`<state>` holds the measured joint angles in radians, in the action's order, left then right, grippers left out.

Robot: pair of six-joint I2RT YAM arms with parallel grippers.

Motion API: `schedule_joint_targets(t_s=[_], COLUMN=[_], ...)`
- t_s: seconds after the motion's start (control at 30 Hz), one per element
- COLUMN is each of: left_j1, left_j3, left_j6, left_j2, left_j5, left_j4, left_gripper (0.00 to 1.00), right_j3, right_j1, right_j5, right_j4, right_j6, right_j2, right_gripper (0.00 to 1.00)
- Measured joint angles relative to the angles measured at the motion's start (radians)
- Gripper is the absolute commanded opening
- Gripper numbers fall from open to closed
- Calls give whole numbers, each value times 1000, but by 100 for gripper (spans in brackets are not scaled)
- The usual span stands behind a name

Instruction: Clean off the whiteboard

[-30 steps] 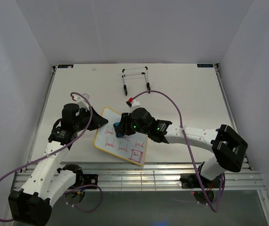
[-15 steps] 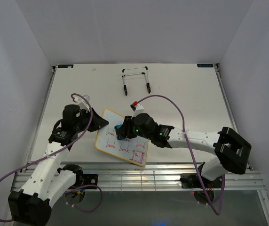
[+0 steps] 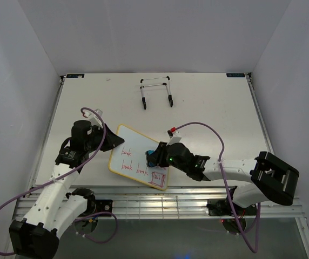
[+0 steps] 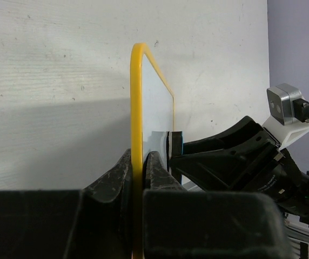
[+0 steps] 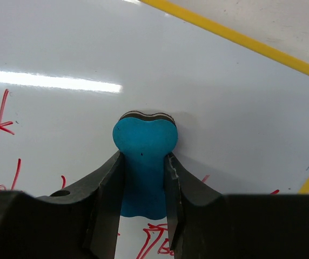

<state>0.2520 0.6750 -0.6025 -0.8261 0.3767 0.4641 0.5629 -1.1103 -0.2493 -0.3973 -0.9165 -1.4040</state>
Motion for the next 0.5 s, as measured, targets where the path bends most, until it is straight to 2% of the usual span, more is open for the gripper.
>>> schedule_joint_targets(t_s=[0.5], left_j1=[-1], left_j3=[0], left_j6=[-10], left_j2=[21], left_j5=[-49], left_j4=[-1], left_gripper=[0], right_j3=[-48], right_j1=[82], right_j5=[18], right_j4=[-97], right_j6=[2], right_j2=[-59], right_gripper=[8])
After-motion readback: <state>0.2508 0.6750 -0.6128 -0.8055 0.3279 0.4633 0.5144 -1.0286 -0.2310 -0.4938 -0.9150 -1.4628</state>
